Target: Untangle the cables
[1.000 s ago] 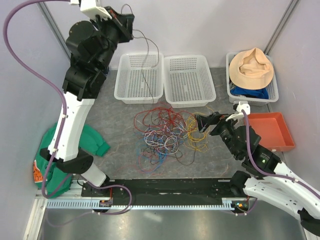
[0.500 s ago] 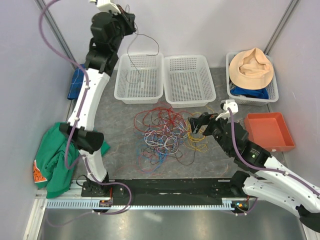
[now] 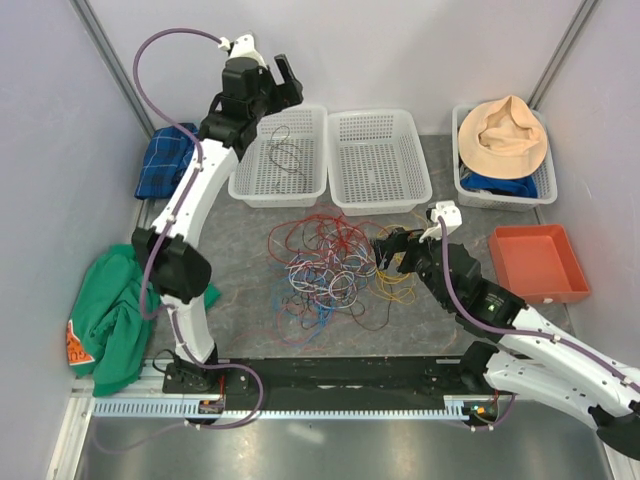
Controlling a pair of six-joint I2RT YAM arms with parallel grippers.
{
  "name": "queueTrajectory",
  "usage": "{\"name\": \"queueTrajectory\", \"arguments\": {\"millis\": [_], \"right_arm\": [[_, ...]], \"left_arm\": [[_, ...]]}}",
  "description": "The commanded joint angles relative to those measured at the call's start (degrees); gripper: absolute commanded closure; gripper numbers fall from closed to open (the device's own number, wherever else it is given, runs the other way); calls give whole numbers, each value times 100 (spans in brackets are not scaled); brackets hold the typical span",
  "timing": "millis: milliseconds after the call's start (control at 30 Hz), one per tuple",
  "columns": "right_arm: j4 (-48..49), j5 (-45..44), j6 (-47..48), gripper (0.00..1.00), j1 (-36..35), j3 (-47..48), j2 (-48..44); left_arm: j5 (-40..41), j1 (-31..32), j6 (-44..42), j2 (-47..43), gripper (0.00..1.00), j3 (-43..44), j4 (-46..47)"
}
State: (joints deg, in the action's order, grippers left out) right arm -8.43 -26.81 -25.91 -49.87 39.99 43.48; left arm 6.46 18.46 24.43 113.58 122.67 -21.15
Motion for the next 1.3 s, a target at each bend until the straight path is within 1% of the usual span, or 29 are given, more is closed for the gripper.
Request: {"name": "queueTrajectory", "arguments": {"millis": [0, 33, 67, 100, 133, 167, 200, 233, 300, 333, 467, 567, 700, 767, 833, 867, 933, 1033, 1067, 1133, 1167, 1233, 1267], "right_arm": [[481, 79, -291, 2, 12, -315, 29], [500, 70, -335, 2, 12, -360, -6], [517, 70, -370, 2, 12, -412, -24], [509, 70, -414, 2, 12, -500, -50], [509, 27, -476, 2, 12, -527, -120], [500, 35, -511, 2, 21, -571, -164], [500, 9, -537, 2, 12, -632, -208], [456, -17, -590, 3, 3, -659, -296], [403, -35, -625, 3, 12, -755, -393], [377, -61, -652, 3, 12, -790, -472], [289, 35, -757, 4, 12, -922, -692], [166, 44, -819, 5, 12, -975, -859], [43, 35, -907, 5, 12, -1037, -982], [-10, 44, -924, 5, 12, -1028, -1009], [-89, 44, -942, 5, 3, -993, -1000], [-106, 44, -933, 5, 12, -984, -1017], [-203, 35, -951, 5, 12, -949, -1052], [-247, 18, -960, 5, 21, -958, -1114], [-265, 9, -960, 5, 12, -958, -1131], [-300, 9, -960, 5, 12, -966, -1149], [-309, 9, -960, 5, 12, -958, -1141], [-326, 0, -960, 5, 12, -958, -1158], [-326, 0, -968, 5, 12, -949, -1167]], "left_arm": [[662, 998, -429, -1741, 0, -1145, 427], [864, 1219, -430, -2186, 0, -1906, 453], [1162, 1430, -421, -2365, 0, -2279, 506], [1373, 1841, -360, -2558, 0, -2622, 524], [1593, 2046, -255, -2708, 0, -3304, 550], [1856, 2248, -89, -2997, 0, -3650, 594], [1946, 2598, -26, -3087, 0, -3950, 655], [2034, 2758, 79, -3166, 0, -4457, 647], [2017, 3100, 212, -3263, 0, -4839, 638], [2078, 3189, 316, -3272, 0, -5171, 586], [1956, 3305, 659, -3237, 1, -5850, 577], [2078, 3304, 810, -3123, 1, -6237, 777], [2307, 3261, 783, -2710, 0, -6186, 919], [2185, 3191, 765, -2350, 1, -6045, 998], [2036, 3059, 818, -2069, 3, -5853, 1034], [1930, 3015, 844, -1842, 8, -5799, 1034], [1894, 2918, 853, -1682, 14, -5755, 1165], [1850, 2743, 862, -1550, 30, -5746, 1384], [1789, 2707, 862, -1584, 46, -5754, 1420], [1789, 2645, 810, -1681, 65, -5772, 1464], [1806, 2645, 775, -1760, 83, -5781, 1456], [1815, 2663, 696, -2180, 98, -5859, 1377], [1832, 2689, 660, -2400, 98, -5895, 1359]]}}
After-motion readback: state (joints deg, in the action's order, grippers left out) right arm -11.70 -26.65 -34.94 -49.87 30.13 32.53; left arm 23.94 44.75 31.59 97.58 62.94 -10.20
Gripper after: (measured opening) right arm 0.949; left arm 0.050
